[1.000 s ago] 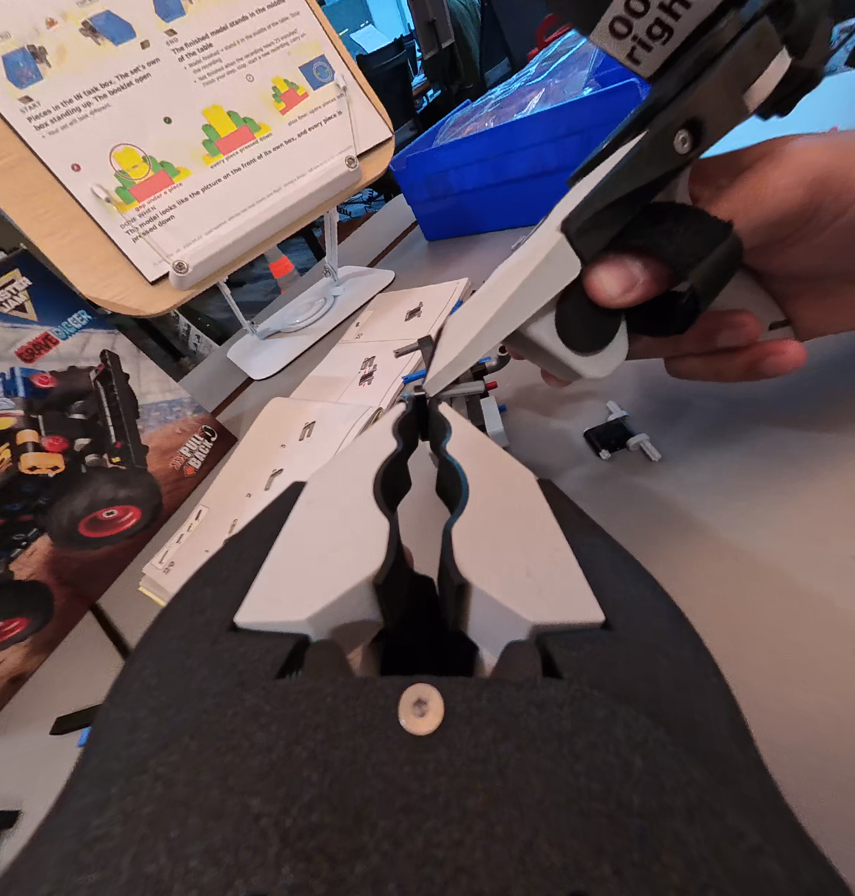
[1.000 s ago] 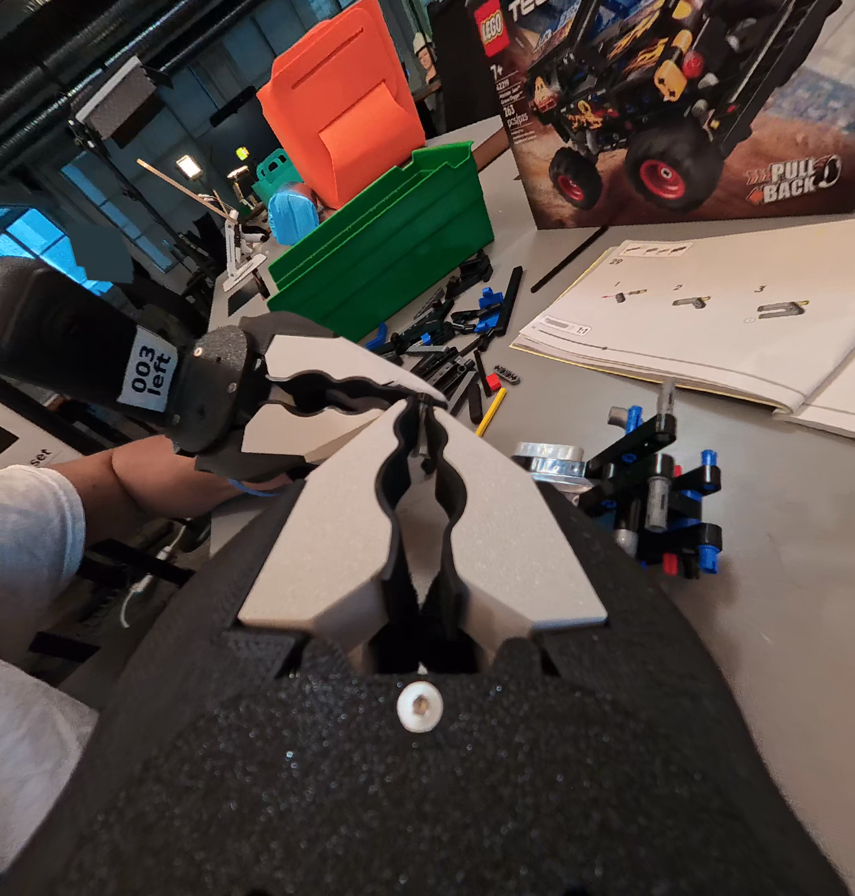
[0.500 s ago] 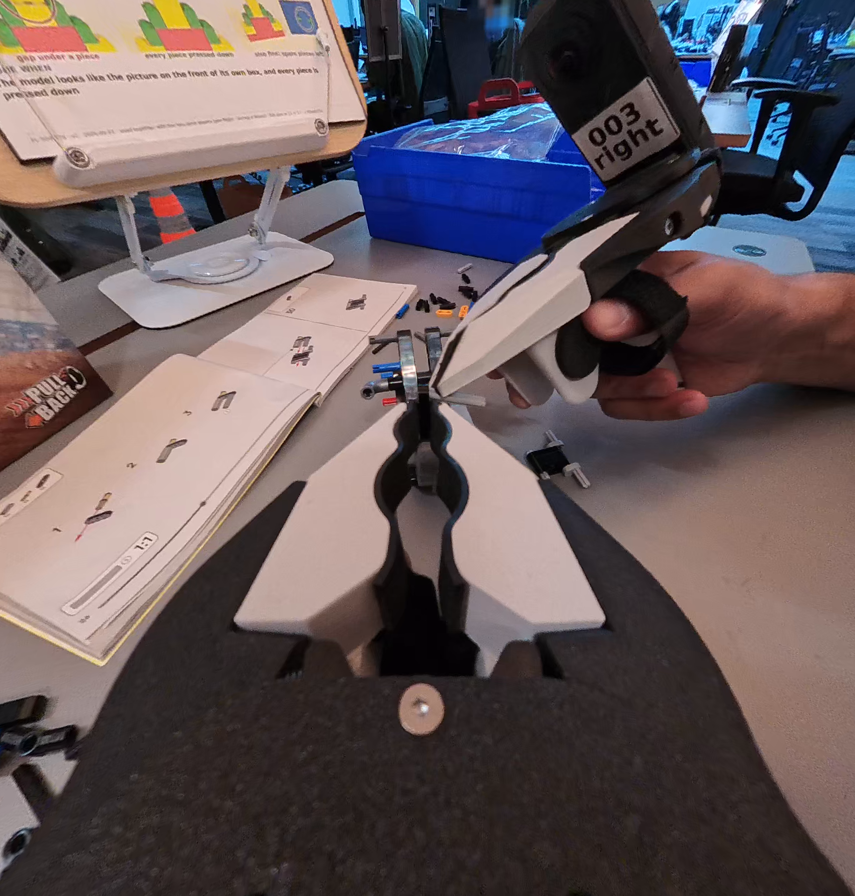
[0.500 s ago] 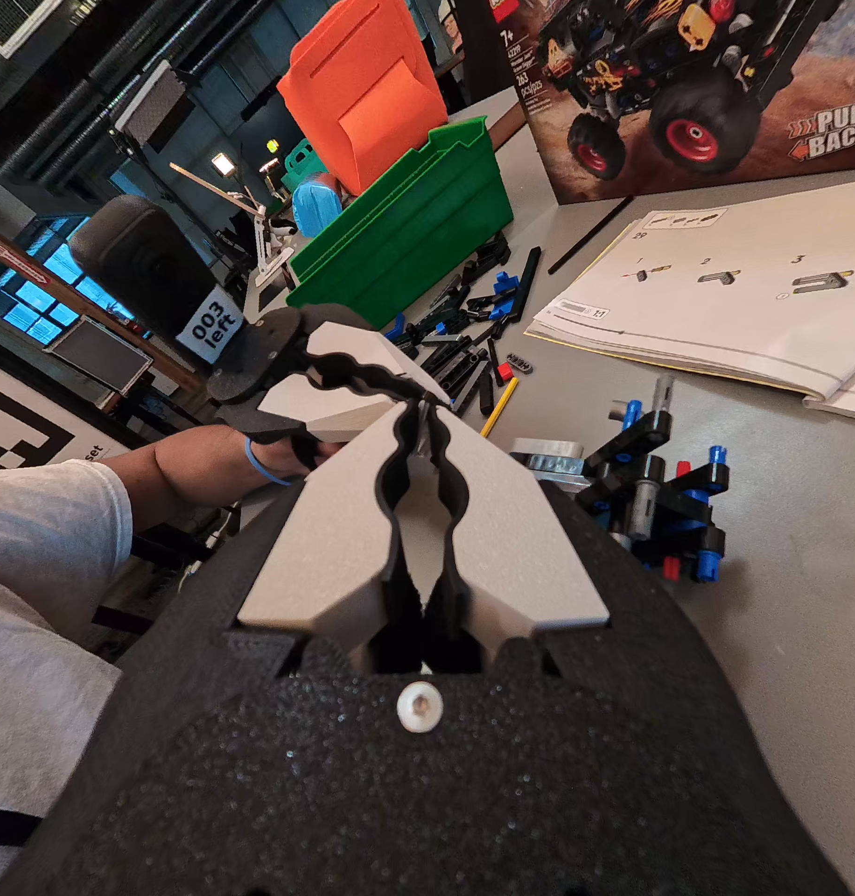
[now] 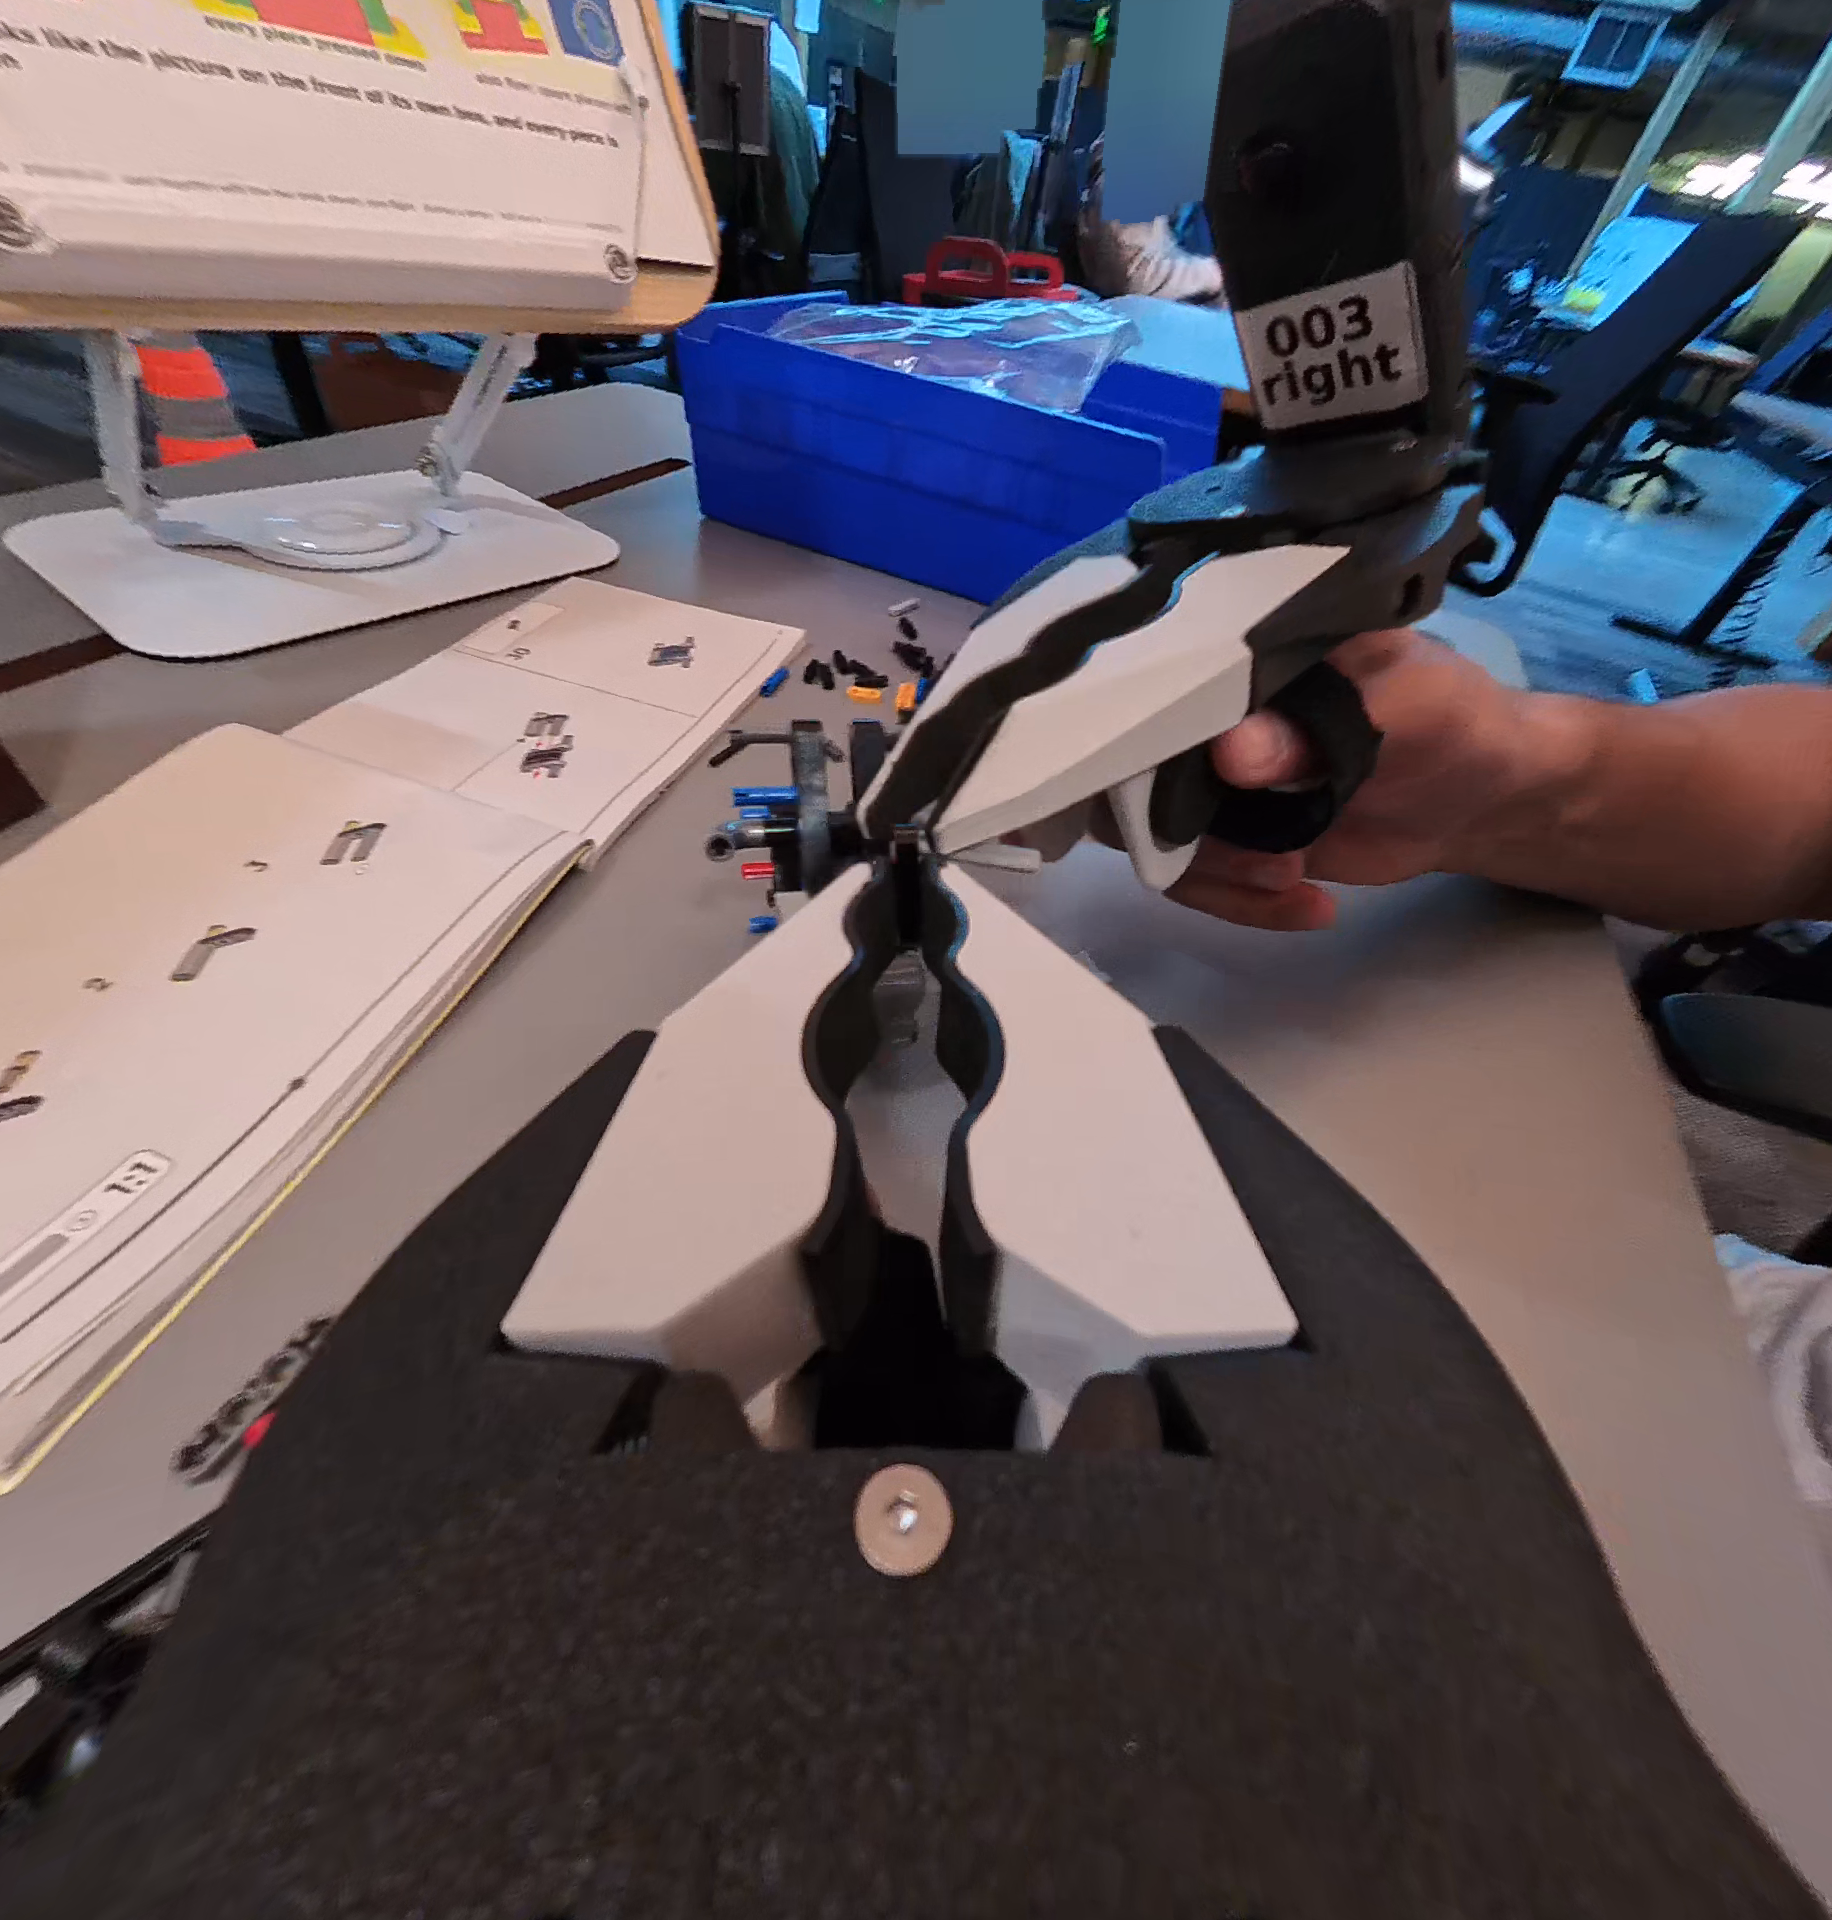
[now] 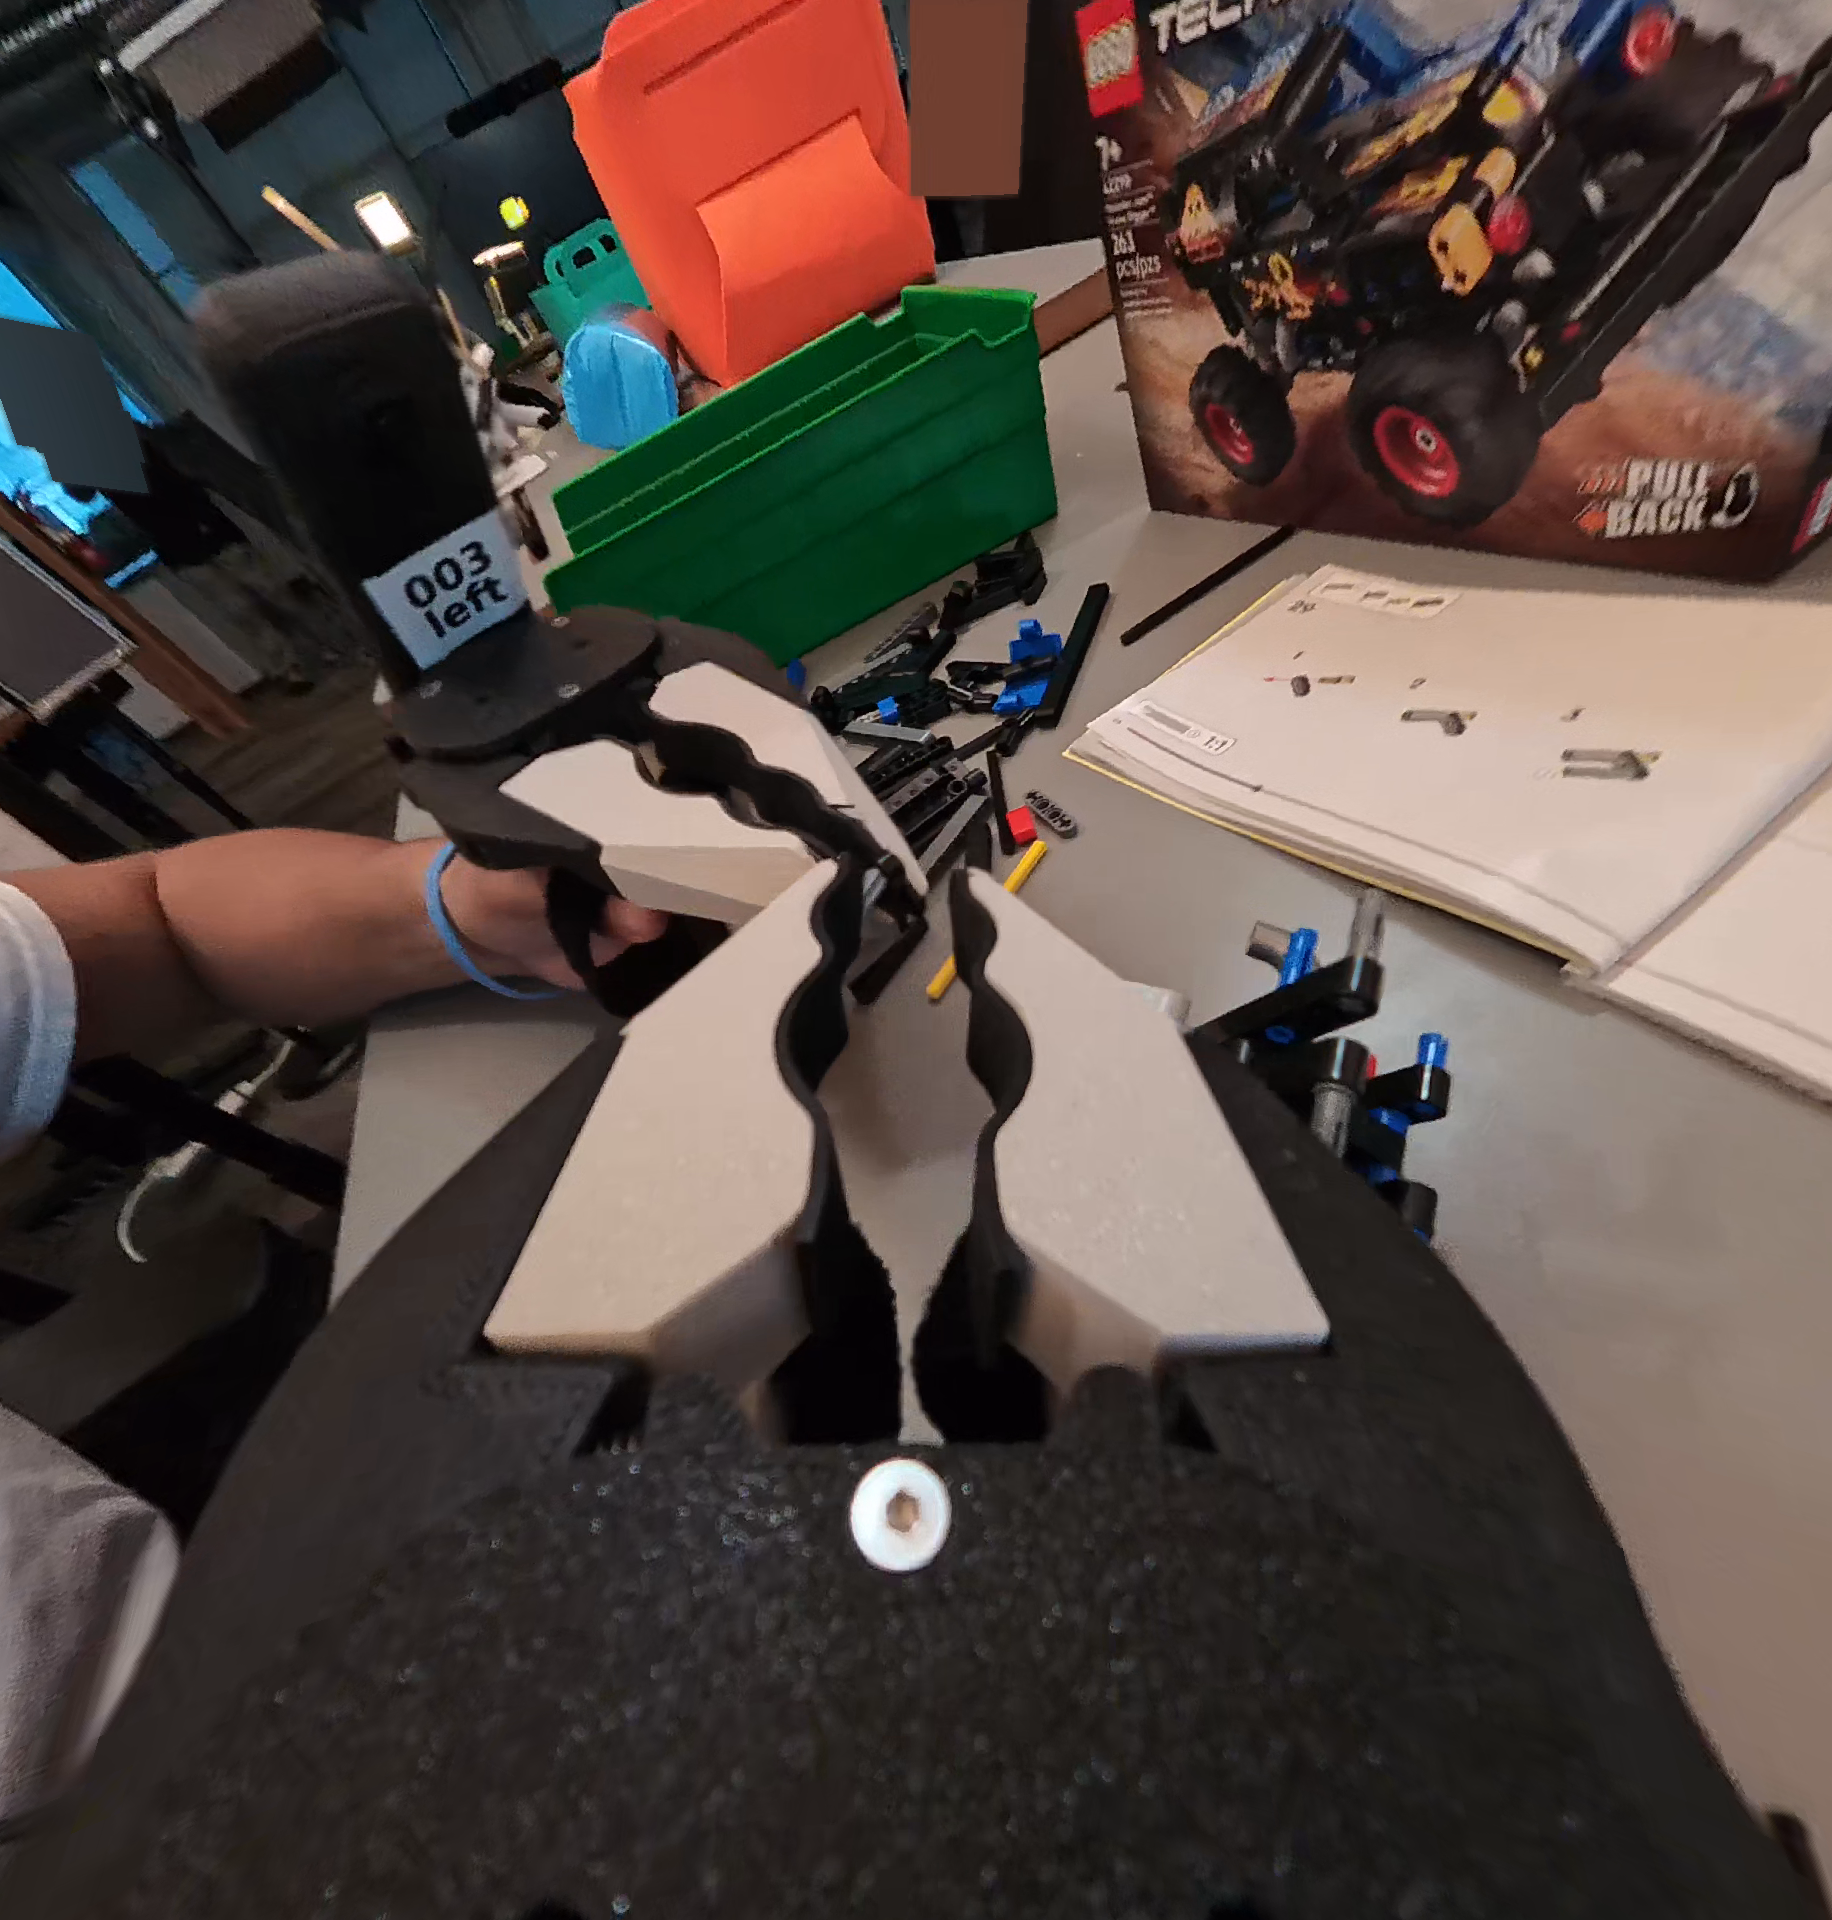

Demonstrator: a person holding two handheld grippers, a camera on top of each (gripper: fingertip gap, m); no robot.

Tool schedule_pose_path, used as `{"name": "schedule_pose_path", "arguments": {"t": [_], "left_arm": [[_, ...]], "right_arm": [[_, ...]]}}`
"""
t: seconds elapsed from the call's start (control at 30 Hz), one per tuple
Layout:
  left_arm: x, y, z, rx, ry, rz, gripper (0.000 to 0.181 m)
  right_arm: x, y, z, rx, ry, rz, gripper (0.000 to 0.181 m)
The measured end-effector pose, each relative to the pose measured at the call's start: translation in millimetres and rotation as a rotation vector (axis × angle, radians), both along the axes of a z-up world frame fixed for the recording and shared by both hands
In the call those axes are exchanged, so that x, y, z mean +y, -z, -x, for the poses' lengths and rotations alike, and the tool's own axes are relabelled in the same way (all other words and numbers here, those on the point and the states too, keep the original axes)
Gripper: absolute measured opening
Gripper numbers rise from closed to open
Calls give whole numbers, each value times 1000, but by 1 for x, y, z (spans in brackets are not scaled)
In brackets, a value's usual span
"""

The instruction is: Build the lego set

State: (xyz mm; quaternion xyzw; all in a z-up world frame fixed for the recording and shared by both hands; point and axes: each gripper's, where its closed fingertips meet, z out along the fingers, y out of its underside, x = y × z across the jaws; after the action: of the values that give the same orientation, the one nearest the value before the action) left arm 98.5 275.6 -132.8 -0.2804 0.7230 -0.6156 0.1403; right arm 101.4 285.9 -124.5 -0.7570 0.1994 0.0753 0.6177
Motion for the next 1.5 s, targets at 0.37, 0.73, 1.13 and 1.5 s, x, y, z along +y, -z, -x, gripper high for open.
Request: {"name": "schedule_pose_path", "arguments": {"t": [0.37,0.73,1.13,1.5], "left_arm": [[-11,-19,26,30,218,176,1],[-13,-22,29,106,267,245,1],[-11,-24,30,131,284,281,1],[-15,-26,36,146,322,293,2]], "right_arm": [[-2,-20,28,71,-232,-136,5],[-3,-23,30,128,-265,-173,4],[-9,-38,27,215,-302,-277,30],[-7,-29,49,-97,-377,-162,48]]}}
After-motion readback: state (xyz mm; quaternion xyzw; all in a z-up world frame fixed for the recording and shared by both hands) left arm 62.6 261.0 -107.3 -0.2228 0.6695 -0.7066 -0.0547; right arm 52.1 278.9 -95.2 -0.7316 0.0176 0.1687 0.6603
